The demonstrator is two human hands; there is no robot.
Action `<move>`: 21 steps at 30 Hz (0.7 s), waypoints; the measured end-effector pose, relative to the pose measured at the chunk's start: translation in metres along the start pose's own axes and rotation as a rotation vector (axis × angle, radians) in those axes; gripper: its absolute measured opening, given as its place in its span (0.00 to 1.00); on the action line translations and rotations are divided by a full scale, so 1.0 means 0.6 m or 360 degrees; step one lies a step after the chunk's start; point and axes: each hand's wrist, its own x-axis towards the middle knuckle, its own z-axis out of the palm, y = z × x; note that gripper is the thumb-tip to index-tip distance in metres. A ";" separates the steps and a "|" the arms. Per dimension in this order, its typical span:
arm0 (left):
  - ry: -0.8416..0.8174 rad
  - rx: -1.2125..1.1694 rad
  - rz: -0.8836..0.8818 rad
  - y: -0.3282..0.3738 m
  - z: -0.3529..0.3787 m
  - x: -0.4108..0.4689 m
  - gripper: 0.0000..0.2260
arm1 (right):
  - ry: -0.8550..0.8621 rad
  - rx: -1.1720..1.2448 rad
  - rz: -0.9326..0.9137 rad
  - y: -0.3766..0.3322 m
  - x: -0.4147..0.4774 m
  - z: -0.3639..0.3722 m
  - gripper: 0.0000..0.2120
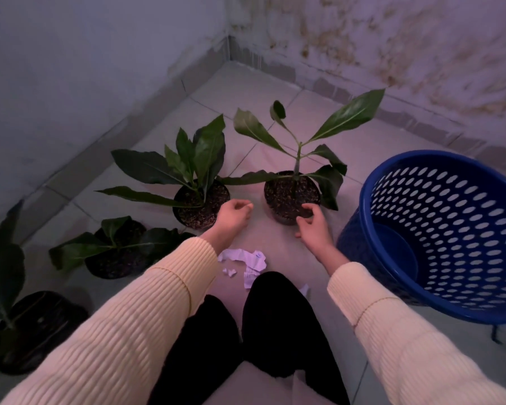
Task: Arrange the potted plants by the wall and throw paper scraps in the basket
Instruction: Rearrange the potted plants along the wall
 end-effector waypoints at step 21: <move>0.0141 0.0179 0.0560 0.027 -0.107 -0.248 0.10 | 0.0032 0.0034 -0.0583 -0.163 -0.224 -0.062 0.14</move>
